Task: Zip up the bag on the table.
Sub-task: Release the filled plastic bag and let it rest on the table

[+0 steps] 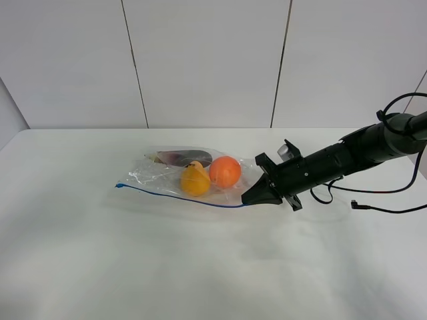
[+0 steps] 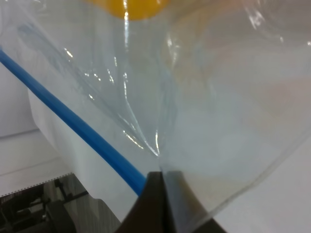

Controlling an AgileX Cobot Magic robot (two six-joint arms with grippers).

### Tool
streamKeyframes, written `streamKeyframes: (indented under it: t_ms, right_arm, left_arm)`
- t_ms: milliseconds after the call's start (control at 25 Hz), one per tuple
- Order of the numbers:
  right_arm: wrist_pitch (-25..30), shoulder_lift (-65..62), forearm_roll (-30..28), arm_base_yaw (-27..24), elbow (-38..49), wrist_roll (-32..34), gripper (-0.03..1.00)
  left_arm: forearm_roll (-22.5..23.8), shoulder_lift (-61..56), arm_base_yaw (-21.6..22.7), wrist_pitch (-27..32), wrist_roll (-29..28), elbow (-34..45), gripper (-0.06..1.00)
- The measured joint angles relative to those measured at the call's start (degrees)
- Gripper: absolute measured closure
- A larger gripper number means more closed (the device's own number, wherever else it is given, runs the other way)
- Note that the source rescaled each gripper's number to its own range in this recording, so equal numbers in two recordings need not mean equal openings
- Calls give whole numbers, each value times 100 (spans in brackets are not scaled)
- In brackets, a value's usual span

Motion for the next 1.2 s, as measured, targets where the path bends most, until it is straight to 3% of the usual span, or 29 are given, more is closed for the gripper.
streamKeyframes:
  t_ms: [360,600,1200]
  right_arm:
    - [-116,0,-36,0,0,6,97]
    - [-149,0,-41,0,0,8,97]
    - [-153,0,-62,0,0,19,97]
  left_arm:
    - [852,-578,-7,1073,-952,-70,11]
    - [503,-578,-7,1095,-1079,1,11]
    - [421,-578,-7,1096,-1084,44,11]
